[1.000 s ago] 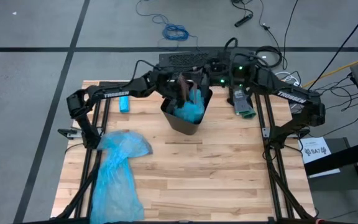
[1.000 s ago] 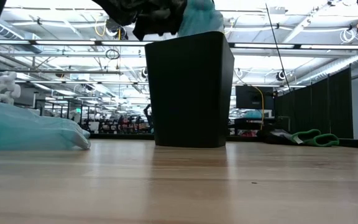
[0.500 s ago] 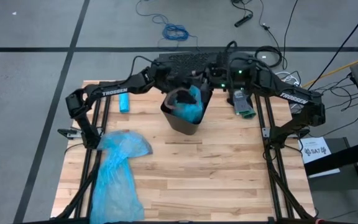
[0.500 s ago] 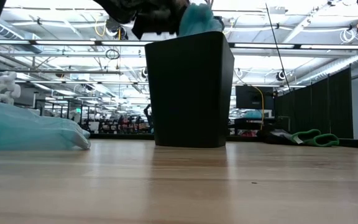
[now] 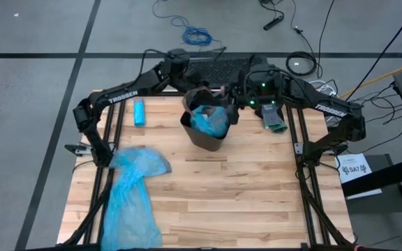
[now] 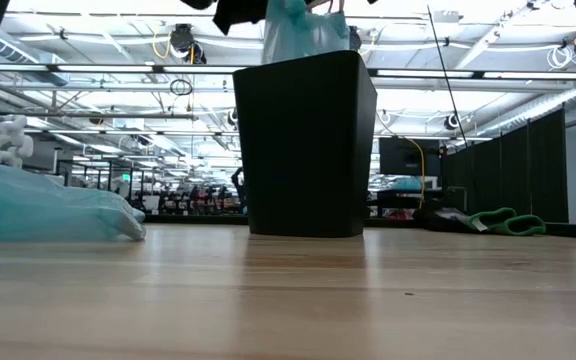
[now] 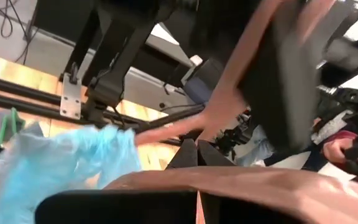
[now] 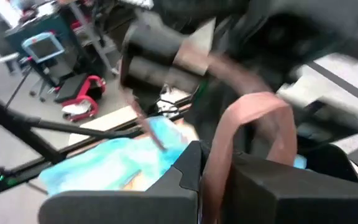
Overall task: Place trash/remove bag and relplace
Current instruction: Remove the blue trash bag from the black trash bin
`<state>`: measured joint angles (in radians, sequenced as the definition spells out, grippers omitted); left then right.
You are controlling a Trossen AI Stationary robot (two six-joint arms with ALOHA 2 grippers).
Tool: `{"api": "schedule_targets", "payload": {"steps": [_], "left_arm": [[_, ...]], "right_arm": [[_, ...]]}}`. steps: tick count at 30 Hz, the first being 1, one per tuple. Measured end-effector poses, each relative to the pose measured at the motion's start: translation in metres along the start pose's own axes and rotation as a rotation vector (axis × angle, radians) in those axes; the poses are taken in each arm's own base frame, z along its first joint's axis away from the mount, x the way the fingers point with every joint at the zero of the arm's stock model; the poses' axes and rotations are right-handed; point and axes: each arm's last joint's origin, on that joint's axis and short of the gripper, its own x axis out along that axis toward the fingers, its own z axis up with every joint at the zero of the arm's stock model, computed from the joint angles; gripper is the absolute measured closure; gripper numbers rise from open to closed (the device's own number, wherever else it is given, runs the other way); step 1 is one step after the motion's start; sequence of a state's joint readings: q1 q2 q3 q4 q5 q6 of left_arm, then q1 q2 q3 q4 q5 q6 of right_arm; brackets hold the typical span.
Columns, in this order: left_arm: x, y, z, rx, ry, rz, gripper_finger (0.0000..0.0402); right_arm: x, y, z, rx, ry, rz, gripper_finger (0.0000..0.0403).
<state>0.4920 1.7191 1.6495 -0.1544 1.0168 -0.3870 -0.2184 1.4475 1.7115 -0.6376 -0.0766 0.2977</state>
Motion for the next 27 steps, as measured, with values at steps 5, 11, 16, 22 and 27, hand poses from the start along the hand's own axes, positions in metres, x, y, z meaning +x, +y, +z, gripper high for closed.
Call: {"api": "schedule_targets", "payload": {"steps": [5, 11, 16, 22, 27], "left_arm": [[-0.008, -0.006, 0.015, 0.021, -0.047, 0.069, 0.0402], [-0.011, -0.003, 0.015, -0.014, -0.072, 0.218, 0.0402], [-0.009, 0.001, 0.010, -0.021, -0.068, 0.358, 0.0402], [-0.009, 0.003, 0.009, -0.026, -0.082, 0.431, 0.0402], [-0.009, 0.004, 0.006, -0.027, -0.062, 0.451, 0.0402]], "right_arm": [[0.000, 0.002, -0.001, -0.067, 0.004, 0.014, 0.0403], [0.001, 0.005, 0.002, -0.138, -0.022, 0.042, 0.0403], [0.006, 0.004, 0.000, -0.162, -0.010, 0.044, 0.0375], [0.027, 0.002, -0.002, -0.163, -0.010, 0.043, 0.0299], [0.038, 0.001, -0.003, -0.149, -0.014, 0.045, 0.0252]]}}
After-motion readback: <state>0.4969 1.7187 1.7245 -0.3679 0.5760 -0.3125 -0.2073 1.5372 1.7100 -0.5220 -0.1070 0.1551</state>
